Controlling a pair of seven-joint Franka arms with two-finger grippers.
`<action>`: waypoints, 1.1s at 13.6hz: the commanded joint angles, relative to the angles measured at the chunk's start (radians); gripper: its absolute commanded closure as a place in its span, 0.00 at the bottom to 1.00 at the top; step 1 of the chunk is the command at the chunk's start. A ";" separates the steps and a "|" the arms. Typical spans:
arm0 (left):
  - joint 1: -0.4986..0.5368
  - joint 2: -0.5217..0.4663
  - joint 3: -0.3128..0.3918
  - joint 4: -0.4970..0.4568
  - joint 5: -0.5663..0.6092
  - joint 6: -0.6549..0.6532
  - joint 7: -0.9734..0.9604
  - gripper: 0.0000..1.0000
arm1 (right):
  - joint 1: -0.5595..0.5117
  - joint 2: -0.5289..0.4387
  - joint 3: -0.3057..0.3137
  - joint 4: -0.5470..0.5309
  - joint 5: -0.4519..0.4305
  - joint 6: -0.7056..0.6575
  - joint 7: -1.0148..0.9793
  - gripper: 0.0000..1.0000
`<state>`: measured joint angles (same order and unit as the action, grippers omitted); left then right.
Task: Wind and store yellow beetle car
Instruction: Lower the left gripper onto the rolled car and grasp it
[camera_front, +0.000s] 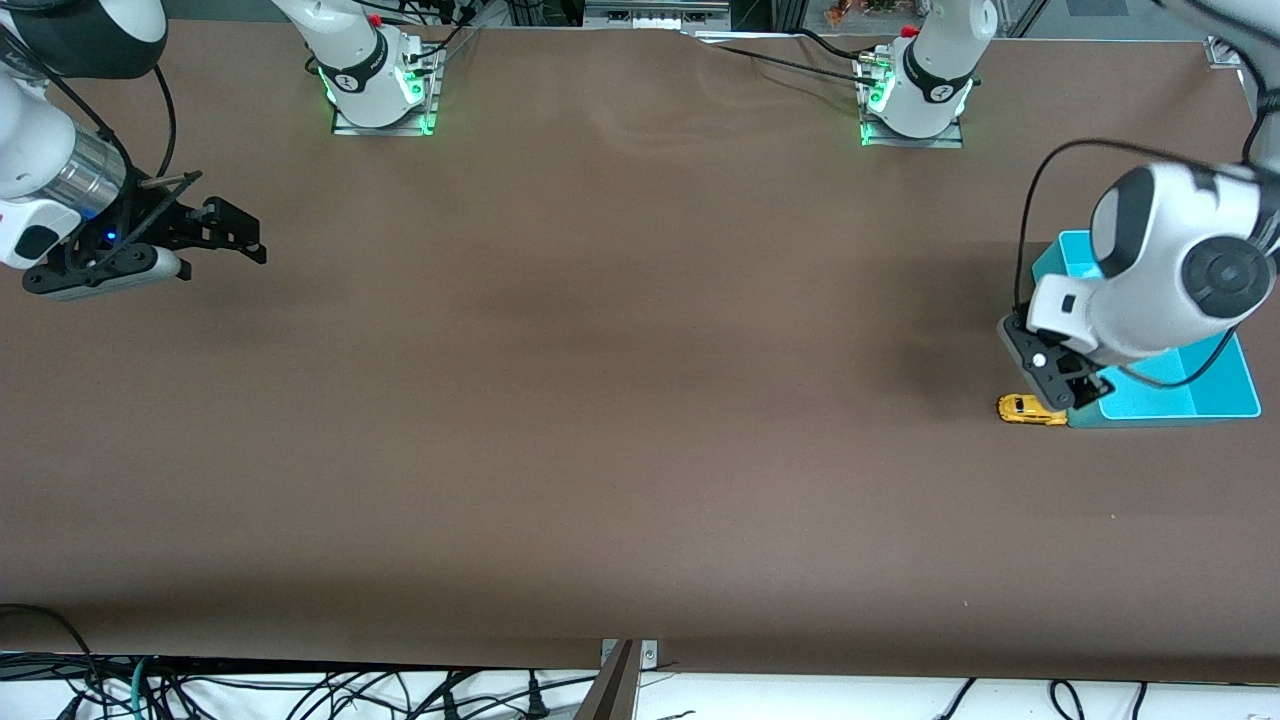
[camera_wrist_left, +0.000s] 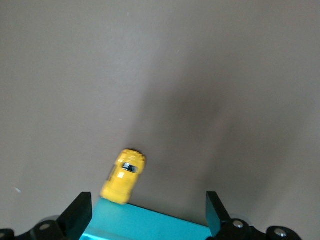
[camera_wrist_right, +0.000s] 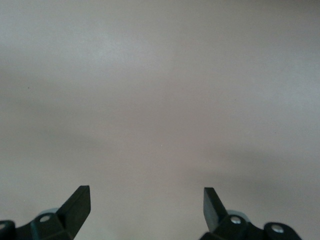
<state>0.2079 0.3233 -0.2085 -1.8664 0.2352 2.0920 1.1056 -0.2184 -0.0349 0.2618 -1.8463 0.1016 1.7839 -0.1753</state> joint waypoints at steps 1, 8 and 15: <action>0.054 0.109 -0.009 0.026 0.049 0.130 0.207 0.00 | 0.016 0.015 -0.007 0.021 -0.019 -0.011 0.014 0.00; 0.099 0.230 -0.002 0.024 0.111 0.212 0.356 0.00 | 0.016 0.018 -0.009 0.027 -0.052 -0.011 0.017 0.00; 0.159 0.319 0.000 0.033 0.177 0.315 0.356 0.01 | 0.013 0.023 -0.009 0.047 -0.075 -0.040 0.008 0.00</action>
<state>0.3441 0.6076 -0.2001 -1.8568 0.3809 2.3819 1.4422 -0.2151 -0.0226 0.2605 -1.8286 0.0400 1.7734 -0.1753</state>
